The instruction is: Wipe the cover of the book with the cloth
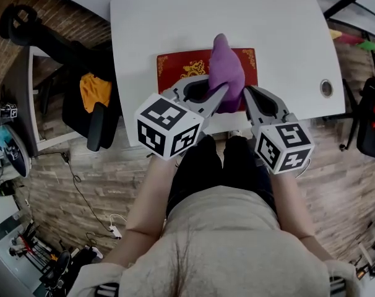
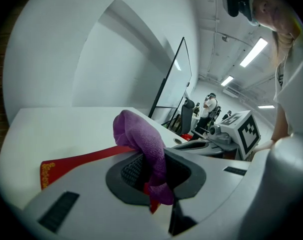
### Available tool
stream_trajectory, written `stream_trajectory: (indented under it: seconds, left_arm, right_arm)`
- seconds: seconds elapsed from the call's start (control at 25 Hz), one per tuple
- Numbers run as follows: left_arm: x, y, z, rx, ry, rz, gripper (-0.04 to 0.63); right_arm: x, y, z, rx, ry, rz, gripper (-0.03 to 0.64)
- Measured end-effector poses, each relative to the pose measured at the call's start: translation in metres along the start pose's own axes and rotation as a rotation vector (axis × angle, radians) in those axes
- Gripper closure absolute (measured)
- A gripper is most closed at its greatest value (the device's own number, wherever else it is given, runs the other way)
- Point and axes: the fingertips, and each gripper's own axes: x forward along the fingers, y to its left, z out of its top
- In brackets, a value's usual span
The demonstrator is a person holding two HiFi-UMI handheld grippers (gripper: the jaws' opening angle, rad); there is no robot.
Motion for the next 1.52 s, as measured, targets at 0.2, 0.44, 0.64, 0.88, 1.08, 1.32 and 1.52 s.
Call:
stream_trajectory:
  seconds: [0.2, 0.44, 0.64, 0.88, 1.08, 1.32, 1.52]
  left_arm:
    - [-0.027, 0.006, -0.001, 0.0, -0.03, 0.016, 0.528]
    - [-0.062, 0.022, -0.007, -0.009, -0.059, 0.058, 0.528]
    - [-0.094, 0.047, -0.012, -0.03, -0.081, 0.112, 0.528]
    - [-0.124, 0.067, -0.02, -0.044, -0.1, 0.161, 0.528]
    - [-0.139, 0.078, -0.031, -0.057, -0.089, 0.182, 0.528]
    - [-0.151, 0.086, -0.048, -0.07, -0.065, 0.196, 0.528]
    - [-0.155, 0.094, -0.061, -0.085, -0.036, 0.21, 0.528]
  right_arm:
    - [0.003, 0.024, 0.003, -0.014, -0.022, 0.007, 0.594]
    - [0.01, 0.056, 0.011, -0.045, -0.049, 0.027, 0.592]
    - [0.016, 0.074, 0.017, -0.063, -0.066, 0.03, 0.594]
    - [0.027, 0.096, 0.011, -0.08, -0.055, 0.051, 0.592]
    - [0.036, 0.112, 0.006, -0.087, -0.04, 0.069, 0.594]
    - [0.045, 0.126, -0.002, -0.086, -0.022, 0.083, 0.594]
    - [0.049, 0.131, -0.009, -0.08, -0.012, 0.091, 0.594]
